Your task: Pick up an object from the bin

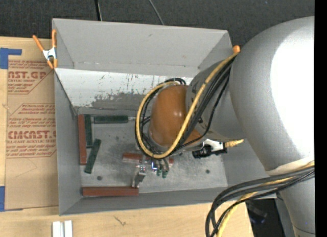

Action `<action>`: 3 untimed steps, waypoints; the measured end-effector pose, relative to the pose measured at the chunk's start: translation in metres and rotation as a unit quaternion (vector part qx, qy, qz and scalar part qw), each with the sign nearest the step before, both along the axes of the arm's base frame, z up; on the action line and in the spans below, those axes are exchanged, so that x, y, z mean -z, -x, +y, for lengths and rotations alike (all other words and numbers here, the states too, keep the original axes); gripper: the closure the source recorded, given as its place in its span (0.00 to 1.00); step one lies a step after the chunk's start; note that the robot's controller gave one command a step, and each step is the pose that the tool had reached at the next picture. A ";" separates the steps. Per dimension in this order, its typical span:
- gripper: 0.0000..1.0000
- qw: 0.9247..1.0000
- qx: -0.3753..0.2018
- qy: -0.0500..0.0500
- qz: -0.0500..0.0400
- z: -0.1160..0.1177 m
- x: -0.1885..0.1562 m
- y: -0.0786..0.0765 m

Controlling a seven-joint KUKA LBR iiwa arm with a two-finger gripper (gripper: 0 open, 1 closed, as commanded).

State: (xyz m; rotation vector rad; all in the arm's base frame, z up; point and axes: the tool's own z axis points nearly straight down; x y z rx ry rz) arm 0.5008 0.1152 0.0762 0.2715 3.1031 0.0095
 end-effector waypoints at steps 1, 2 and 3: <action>1.00 0.999 -0.034 0.002 0.010 -0.008 -0.005 -0.025; 1.00 0.999 -0.034 0.002 0.010 -0.008 -0.005 -0.025; 1.00 0.999 -0.035 0.003 0.017 -0.008 -0.015 -0.022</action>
Offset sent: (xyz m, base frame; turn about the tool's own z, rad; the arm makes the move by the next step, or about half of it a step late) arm 0.0000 0.0000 0.0000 0.0000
